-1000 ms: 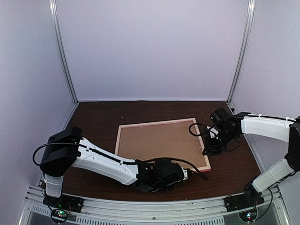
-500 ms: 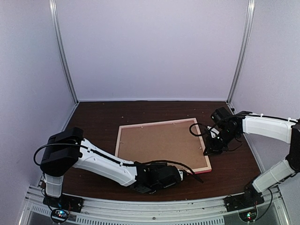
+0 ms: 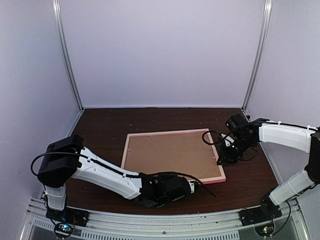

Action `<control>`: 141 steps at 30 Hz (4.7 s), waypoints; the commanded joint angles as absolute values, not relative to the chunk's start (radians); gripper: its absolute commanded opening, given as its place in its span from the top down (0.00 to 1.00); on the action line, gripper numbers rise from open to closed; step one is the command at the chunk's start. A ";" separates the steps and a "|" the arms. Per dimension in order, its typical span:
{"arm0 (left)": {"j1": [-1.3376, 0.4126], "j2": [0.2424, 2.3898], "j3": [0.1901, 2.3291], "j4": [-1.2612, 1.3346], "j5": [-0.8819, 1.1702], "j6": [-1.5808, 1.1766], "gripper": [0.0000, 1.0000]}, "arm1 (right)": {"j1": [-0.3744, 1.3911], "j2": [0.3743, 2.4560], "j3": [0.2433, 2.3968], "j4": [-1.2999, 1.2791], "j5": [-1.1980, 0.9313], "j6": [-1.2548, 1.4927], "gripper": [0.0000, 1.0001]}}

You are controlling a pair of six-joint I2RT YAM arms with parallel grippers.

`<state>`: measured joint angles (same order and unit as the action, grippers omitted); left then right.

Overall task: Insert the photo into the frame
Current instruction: Pass from the right arm to the left, then pass from the left arm to the right, then turn over the photo frame.

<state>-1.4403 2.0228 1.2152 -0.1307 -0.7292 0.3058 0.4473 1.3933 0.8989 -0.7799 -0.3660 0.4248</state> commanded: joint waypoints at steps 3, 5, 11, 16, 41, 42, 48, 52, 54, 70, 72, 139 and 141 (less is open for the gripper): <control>-1.430 1.963 1.205 -0.065 -0.767 0.323 0.62 | 0.451 1.381 0.914 -0.790 -0.412 0.382 0.78; -1.430 1.954 1.203 -0.066 -0.768 0.330 0.64 | 0.451 1.379 0.919 -0.796 -0.413 0.379 0.74; -1.430 1.928 1.207 -0.084 -0.784 0.345 0.74 | 0.449 1.351 0.959 -0.844 -0.406 0.366 0.71; -1.429 1.876 1.245 -0.166 -0.796 0.346 0.84 | 0.441 1.290 1.051 -0.931 -0.361 0.352 0.69; -1.266 1.592 1.848 -0.960 -0.403 0.345 1.00 | 0.414 0.998 1.257 -0.758 -0.351 0.218 0.42; -1.258 1.585 1.863 -0.977 -0.387 0.350 1.00 | 0.414 0.990 1.238 -0.735 -0.370 0.214 0.41; -1.192 1.569 1.946 -1.108 -0.306 0.381 1.00 | 0.415 0.965 1.174 -0.628 -0.547 0.163 0.28; -1.145 1.555 1.978 -1.163 -0.266 0.400 1.00 | 0.433 0.920 1.087 -0.507 -0.658 0.112 0.24; -1.109 1.549 1.998 -1.193 -0.221 0.404 1.00 | 0.442 0.892 1.034 -0.435 -0.697 0.096 0.23; -1.001 1.616 2.124 -1.354 0.028 0.416 1.00 | 0.606 1.040 1.026 -0.335 -0.749 -0.165 0.18; -0.995 1.627 2.132 -1.360 0.059 0.420 1.00 | 0.628 1.078 1.061 -0.363 -0.738 -0.200 0.18; -0.901 1.282 1.483 -0.737 -0.255 0.081 0.02 | 0.285 1.855 1.525 -0.731 -1.041 -0.082 1.00; -0.902 1.290 1.464 -0.736 -0.251 0.056 0.02 | 0.268 1.933 1.580 -0.789 -1.066 -0.132 1.00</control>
<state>-0.9085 1.2747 1.4937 -0.8028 -0.2333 0.1242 0.2955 1.8133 1.4822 -0.6647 -1.0668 -0.0109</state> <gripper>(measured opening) 0.976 0.218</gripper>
